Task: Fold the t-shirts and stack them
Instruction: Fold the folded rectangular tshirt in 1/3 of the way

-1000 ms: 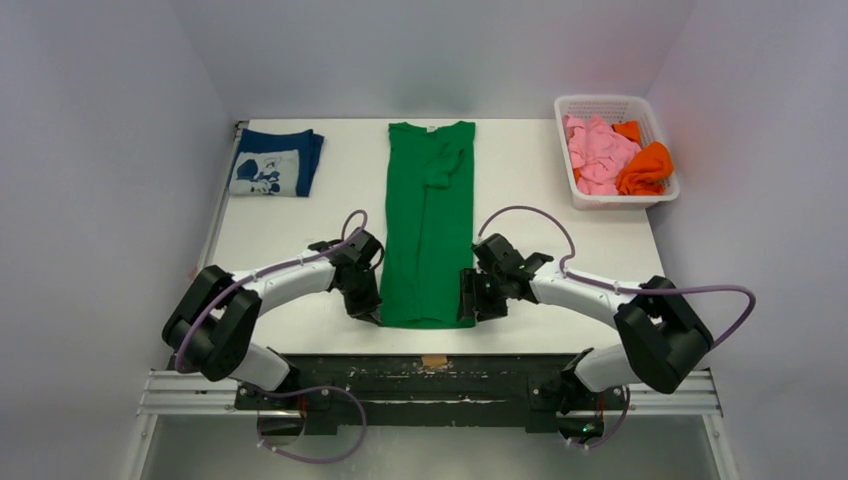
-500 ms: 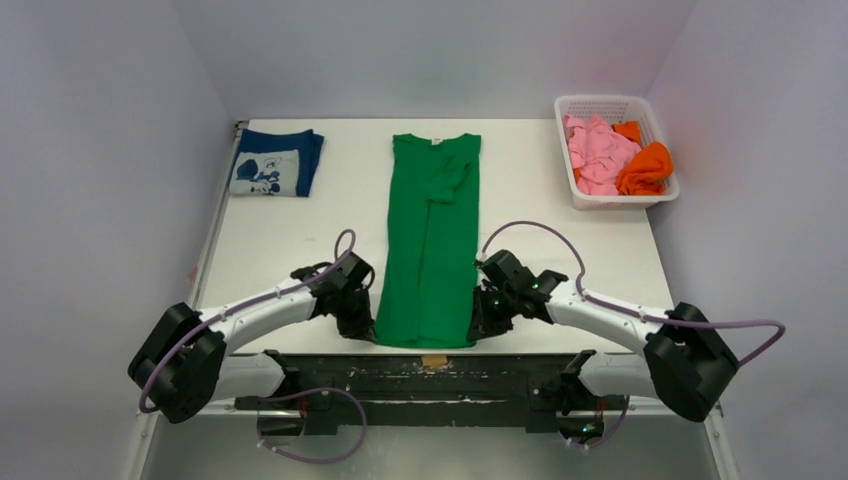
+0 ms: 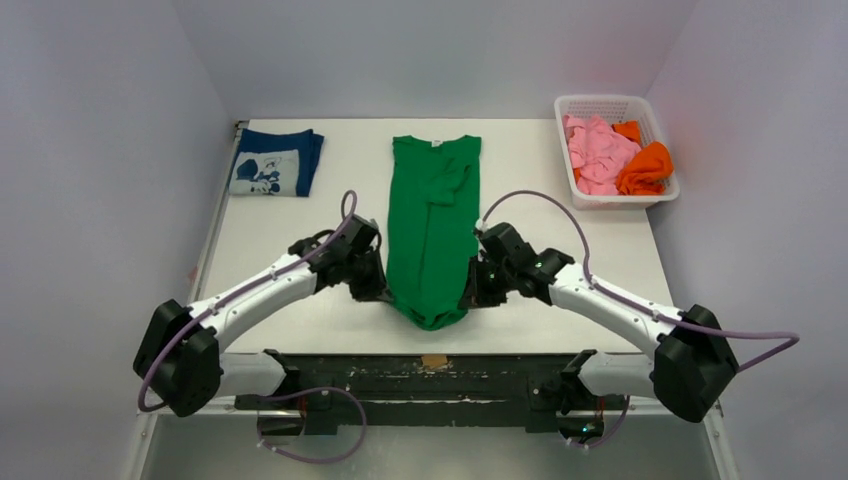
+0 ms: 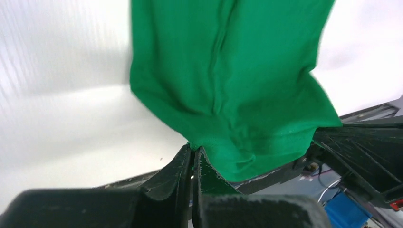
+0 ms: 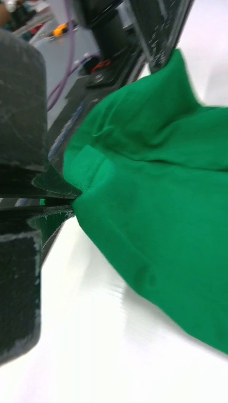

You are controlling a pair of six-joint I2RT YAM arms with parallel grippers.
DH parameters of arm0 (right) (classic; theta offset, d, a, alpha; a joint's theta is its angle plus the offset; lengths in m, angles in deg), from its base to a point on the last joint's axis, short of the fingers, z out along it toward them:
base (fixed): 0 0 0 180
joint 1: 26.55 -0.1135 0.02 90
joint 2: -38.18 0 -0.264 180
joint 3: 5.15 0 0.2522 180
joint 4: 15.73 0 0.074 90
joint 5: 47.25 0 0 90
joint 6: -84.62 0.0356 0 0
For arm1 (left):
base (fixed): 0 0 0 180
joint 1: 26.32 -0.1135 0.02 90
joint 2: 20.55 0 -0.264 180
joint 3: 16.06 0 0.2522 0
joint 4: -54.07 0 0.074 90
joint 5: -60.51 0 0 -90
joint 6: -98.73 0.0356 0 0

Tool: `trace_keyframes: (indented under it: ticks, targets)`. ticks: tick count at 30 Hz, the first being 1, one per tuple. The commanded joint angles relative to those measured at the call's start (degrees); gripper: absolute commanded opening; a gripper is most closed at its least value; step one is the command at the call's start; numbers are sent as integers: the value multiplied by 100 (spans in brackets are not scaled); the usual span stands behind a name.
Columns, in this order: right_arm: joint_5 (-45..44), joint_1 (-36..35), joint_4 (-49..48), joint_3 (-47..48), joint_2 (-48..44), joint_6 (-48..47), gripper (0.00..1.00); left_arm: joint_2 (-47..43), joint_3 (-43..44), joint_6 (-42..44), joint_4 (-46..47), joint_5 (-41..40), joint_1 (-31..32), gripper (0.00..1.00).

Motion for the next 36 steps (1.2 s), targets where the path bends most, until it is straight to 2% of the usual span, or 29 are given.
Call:
trace_keyframes:
  ticks: [1, 6, 14, 19, 25, 31, 33, 36]
  targets:
    - [-415, 537, -234, 649, 232, -179, 0, 463, 973, 464, 172, -251, -278, 0]
    - [-406, 1143, -609, 1365, 984, -324, 0, 1491, 2241, 819, -170, -316, -716, 0]
    - [-449, 1837, -700, 2632, 2319, -499, 0, 2879, 3683, 1151, -439, -208, -1408, 0]
    - [-430, 2089, -623, 3277, 3028, -641, 0, 3605, 4452, 1336, -495, -144, -1571, 0]
    - [-649, 2251, -691, 3668, 3460, -705, 0, 4359, 5286, 1473, -544, 92, -1689, 0]
    - [-460, 2402, -843, 3962, 3946, -780, 0, 4805, 5736, 1559, -646, 54, -1780, 0]
    - [-499, 2445, -858, 4067, 4052, -777, 2, 4960, 5888, 1587, -646, 104, -1804, 0]
    - [-499, 2517, -971, 4175, 4185, -727, 12, 5305, 6282, 1619, -843, 115, -1834, 4]
